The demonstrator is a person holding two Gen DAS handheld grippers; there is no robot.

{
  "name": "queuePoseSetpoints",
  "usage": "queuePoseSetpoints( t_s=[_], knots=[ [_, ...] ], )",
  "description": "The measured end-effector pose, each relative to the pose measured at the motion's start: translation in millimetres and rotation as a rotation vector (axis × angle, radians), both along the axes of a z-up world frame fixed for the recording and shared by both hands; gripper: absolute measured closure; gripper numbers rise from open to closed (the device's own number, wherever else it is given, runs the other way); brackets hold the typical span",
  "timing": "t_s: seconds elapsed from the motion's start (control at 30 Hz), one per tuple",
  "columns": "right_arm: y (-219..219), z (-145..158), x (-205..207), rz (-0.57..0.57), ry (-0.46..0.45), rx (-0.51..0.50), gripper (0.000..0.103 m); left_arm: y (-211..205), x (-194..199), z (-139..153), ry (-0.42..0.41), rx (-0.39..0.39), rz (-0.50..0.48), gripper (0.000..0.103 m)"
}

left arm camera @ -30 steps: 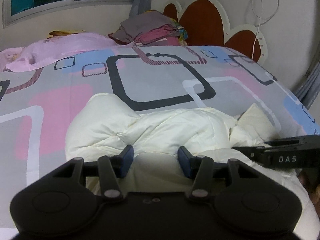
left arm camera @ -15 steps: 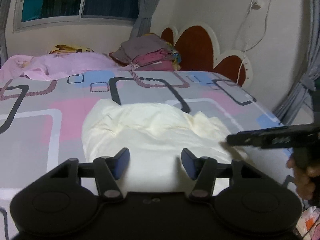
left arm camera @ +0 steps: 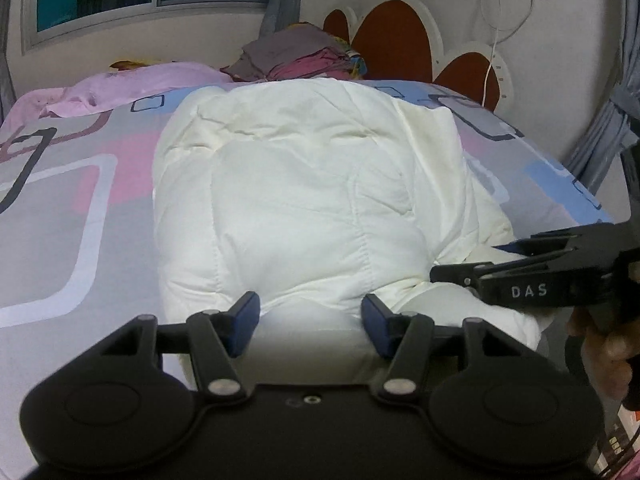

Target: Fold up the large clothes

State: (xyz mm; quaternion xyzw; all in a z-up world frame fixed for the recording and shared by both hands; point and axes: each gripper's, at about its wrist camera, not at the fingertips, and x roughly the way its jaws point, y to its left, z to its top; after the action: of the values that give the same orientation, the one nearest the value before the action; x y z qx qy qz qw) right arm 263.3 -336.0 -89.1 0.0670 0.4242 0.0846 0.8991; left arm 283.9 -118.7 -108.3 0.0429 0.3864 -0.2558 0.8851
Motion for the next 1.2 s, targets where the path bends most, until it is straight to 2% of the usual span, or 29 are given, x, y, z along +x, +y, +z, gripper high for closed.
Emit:
queuePoseSetpoints(
  t_s=[0.1, 0.17, 0.2, 0.27, 0.4, 0.43, 0.47, 0.5, 0.53, 0.6, 0.67, 0.73, 0.83, 1.0, 1.2],
  knots=[
    [-6, 13, 0, 0.000, -0.003, 0.003, 0.051, 7, 1, 8, 0.006, -0.023, -0.004, 0.048],
    [-12, 30, -3, -0.018, -0.051, -0.011, 0.051, 12, -4, 19, -0.014, -0.046, 0.016, 0.041],
    [-15, 41, -4, -0.025, -0.086, -0.011, 0.051, 17, -3, 25, -0.043, -0.057, 0.037, 0.035],
    [-20, 61, -2, -0.037, -0.153, 0.010, 0.051, 27, 5, 38, -0.093, -0.101, 0.066, 0.037],
    [-13, 95, 34, -0.009, -0.227, 0.023, 0.052, 32, 46, 58, -0.147, -0.151, 0.098, 0.050],
    [-8, 100, 48, 0.008, -0.231, 0.009, 0.054, 28, 60, 63, -0.159, -0.160, 0.102, 0.050],
    [-3, 101, 62, 0.021, -0.224, -0.001, 0.065, 23, 73, 67, -0.159, -0.173, 0.099, 0.050],
    [0, 100, 75, 0.026, -0.209, -0.009, 0.071, 16, 84, 69, -0.154, -0.182, 0.095, 0.050],
    [5, 98, 87, 0.027, -0.190, -0.016, 0.073, 7, 94, 69, -0.143, -0.188, 0.084, 0.050],
    [6, 86, 112, 0.033, -0.133, -0.017, 0.082, -11, 113, 64, -0.098, -0.170, 0.053, 0.051],
    [2, 69, 123, 0.032, -0.081, -0.025, 0.082, -27, 125, 51, -0.048, -0.155, 0.029, 0.051],
    [-3, 49, 127, 0.019, -0.037, -0.050, 0.082, -40, 130, 37, -0.028, -0.126, 0.012, 0.051],
    [-15, 22, 128, 0.003, 0.002, -0.033, 0.082, -53, 132, 17, 0.007, -0.098, 0.010, 0.051],
    [-30, -4, 123, -0.030, -0.007, 0.027, 0.082, -64, 134, -1, 0.007, -0.009, -0.011, 0.051],
    [-33, -15, 121, -0.046, -0.008, 0.068, 0.082, -69, 138, -14, 0.015, 0.033, -0.005, 0.051]
  ],
)
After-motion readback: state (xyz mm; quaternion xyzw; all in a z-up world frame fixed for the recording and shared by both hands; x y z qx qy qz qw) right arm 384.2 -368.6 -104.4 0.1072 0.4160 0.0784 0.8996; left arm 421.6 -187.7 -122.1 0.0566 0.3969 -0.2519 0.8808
